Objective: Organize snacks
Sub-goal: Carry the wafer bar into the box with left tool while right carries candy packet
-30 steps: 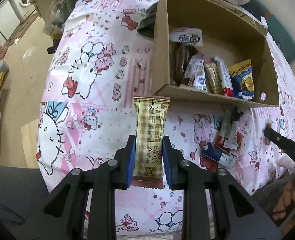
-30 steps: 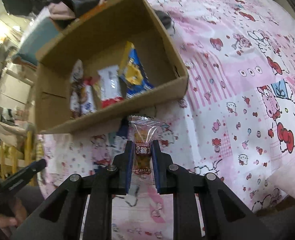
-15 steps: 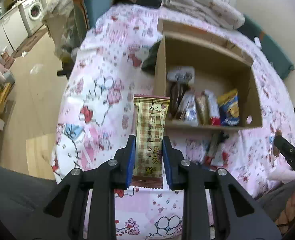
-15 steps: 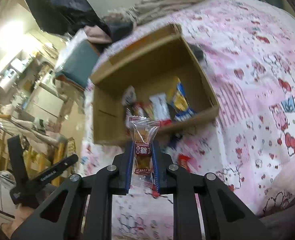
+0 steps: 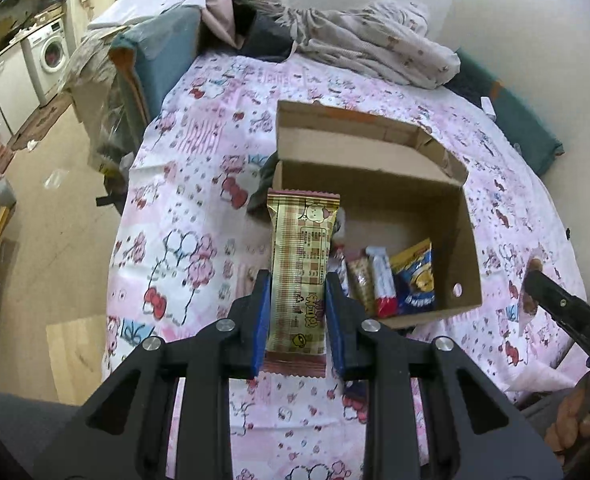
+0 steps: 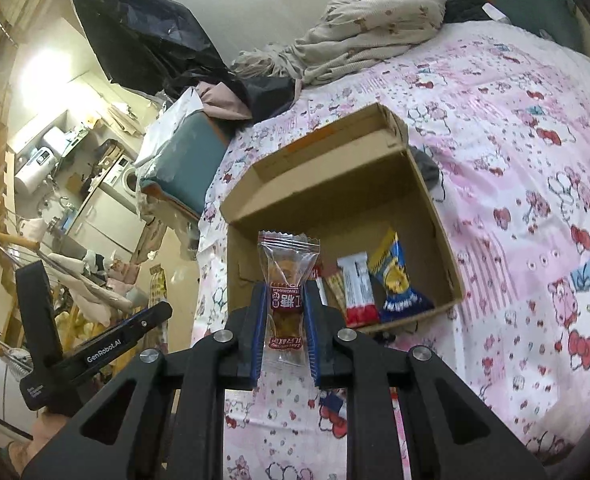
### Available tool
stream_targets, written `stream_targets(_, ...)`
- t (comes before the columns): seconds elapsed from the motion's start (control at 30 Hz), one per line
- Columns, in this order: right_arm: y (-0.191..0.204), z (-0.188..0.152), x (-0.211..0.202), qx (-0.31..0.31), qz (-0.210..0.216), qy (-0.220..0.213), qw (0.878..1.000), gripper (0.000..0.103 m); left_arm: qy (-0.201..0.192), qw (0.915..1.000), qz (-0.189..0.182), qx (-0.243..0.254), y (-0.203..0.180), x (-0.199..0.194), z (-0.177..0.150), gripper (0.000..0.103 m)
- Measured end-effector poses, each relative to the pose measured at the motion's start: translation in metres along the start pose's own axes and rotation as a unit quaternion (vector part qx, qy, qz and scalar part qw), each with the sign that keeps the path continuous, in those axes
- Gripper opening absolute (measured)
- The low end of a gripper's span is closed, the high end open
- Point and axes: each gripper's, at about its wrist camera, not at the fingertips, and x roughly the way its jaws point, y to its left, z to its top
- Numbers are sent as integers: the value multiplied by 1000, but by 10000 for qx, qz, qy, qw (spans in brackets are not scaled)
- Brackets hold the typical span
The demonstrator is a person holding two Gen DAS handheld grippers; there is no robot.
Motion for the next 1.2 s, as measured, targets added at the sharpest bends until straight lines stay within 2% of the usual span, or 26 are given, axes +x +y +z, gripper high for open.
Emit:
stream_targets(0.5, -13, 30, 37, 42, -182, 108, 9998, 19, 1, 9997, -101, 201, -24, 31, 31, 22)
stream_targets(0.73, -27, 37, 58, 129, -186, 166, 9996, 19, 31, 9993, -28, 365, -34, 54, 39, 22)
stream_targets(1.1, -48, 27, 95, 232, -264, 417, 9985, 19, 270, 9983, -33, 523, -40, 104, 29, 22)
stream_targets(1.2, -53, 25, 102, 259, -291, 451, 9982, 19, 261, 9983, 74, 518, -36, 113, 26, 22)
